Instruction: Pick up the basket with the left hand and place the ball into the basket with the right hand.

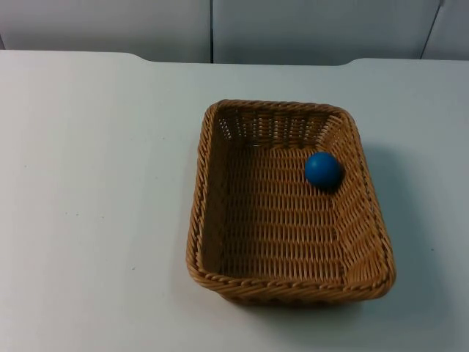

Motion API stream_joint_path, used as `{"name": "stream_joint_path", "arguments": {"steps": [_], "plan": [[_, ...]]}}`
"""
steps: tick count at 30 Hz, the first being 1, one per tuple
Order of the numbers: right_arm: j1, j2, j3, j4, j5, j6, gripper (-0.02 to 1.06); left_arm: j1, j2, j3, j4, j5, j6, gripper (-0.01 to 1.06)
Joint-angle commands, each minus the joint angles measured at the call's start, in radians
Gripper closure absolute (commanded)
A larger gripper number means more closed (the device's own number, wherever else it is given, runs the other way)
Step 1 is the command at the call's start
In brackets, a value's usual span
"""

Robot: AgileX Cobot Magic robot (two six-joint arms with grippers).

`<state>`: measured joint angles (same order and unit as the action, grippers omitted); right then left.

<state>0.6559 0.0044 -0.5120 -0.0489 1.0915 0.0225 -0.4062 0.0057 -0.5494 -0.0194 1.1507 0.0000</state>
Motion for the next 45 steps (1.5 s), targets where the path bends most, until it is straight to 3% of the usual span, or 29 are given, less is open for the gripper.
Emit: {"name": "stream_joint_path", "arguments": {"steps": [1,11,13,16,18,33,37,45], "plan": [[0.002,-0.004,0.004,-0.005,-0.011,0.003,0.13,-0.006,-0.006,0.003,-0.017,-0.008,-0.006,0.24],[0.002,-0.004,0.004,-0.005,-0.011,0.003,0.13,-0.006,-0.006,-0.006,0.019,0.066,-0.013,0.24],[0.002,-0.004,0.004,-0.005,-0.011,0.003,0.13,-0.006,-0.006,-0.006,0.029,0.061,-0.014,0.24],[0.002,-0.004,0.004,-0.005,-0.011,0.003,0.13,-0.006,-0.006,0.02,0.019,-0.052,-0.015,0.24],[0.002,-0.004,0.004,-0.005,-0.011,0.003,0.13,-0.004,-0.006,0.036,0.019,-0.072,-0.013,0.24],[-0.013,-0.004,0.004,-0.003,-0.013,0.003,0.13,-0.004,-0.006,0.036,0.025,-0.072,-0.021,0.24],[-0.098,-0.004,0.004,-0.003,-0.013,0.003,0.13,-0.004,-0.006,0.036,0.025,-0.072,-0.021,0.24],[-0.384,-0.004,0.004,-0.003,-0.013,0.003,0.13,-0.004,-0.006,0.036,0.025,-0.072,-0.021,0.24]]}}
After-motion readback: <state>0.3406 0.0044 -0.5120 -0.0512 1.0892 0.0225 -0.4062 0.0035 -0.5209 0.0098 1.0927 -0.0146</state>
